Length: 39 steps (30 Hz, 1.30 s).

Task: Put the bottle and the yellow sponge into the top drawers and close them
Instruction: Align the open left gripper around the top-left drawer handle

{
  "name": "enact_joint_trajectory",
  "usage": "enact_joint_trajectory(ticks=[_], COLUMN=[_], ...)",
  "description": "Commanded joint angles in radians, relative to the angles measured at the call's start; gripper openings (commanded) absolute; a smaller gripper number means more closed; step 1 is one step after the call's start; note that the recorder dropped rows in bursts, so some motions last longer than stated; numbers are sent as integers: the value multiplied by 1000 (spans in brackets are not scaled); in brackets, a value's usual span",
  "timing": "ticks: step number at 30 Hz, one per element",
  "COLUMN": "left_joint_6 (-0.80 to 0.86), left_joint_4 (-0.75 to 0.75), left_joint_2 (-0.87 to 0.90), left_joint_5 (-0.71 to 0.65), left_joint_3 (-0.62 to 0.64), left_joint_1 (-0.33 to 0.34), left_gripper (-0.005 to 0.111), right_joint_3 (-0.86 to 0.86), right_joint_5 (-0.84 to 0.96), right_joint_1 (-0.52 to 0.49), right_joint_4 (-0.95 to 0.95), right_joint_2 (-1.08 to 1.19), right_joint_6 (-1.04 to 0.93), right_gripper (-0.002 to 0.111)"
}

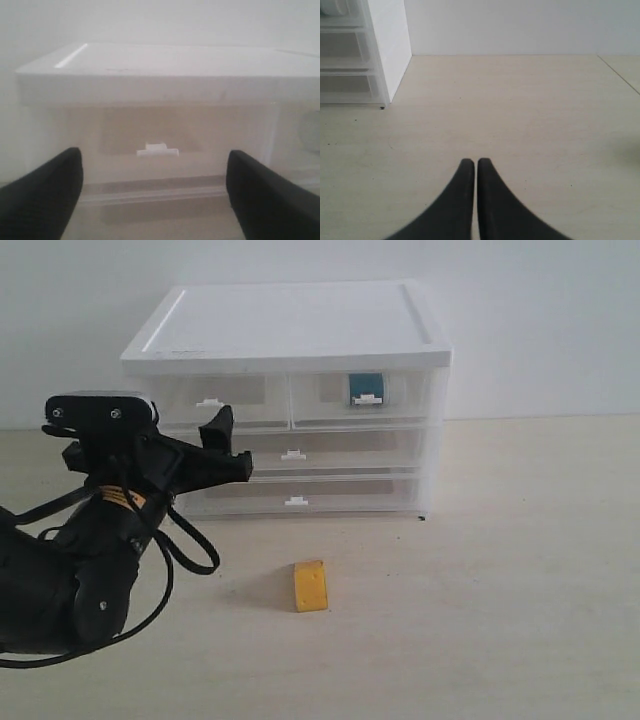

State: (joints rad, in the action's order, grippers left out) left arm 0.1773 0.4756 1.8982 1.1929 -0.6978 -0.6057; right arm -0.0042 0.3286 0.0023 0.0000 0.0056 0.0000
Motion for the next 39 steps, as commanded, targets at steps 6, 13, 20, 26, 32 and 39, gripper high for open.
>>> enact_joint_trajectory(ticks=[6,13,20,26,32,39], left_joint_6=[10,48,81,88,88,70], left_joint_4=[17,51,104,108,39,-26], left_joint_2=[85,101,155,167,167,167], left_joint_5=[28,28,28,28,28,28], left_joint_3=[-55,-119,-170,-195,-199,-203], left_joint_1=[-9,-5,-3,18,62,67], left_gripper=[74,74,74,74,74,74], right_joint_3=[4,4,4,4,4,4], right_joint_5=[-6,-6,-6,-6,-6,-6], right_joint_1=[-2,-2,-2,-2,-2,-2], right_joint_4=[-8,-8,-8,-8,-8,-8], right_joint_2=[-6,-6,-6,-6,-6,-6], right_joint_6=[-6,-6,-6,-6,-6,-6], right_gripper=[0,0,0,0,0,0])
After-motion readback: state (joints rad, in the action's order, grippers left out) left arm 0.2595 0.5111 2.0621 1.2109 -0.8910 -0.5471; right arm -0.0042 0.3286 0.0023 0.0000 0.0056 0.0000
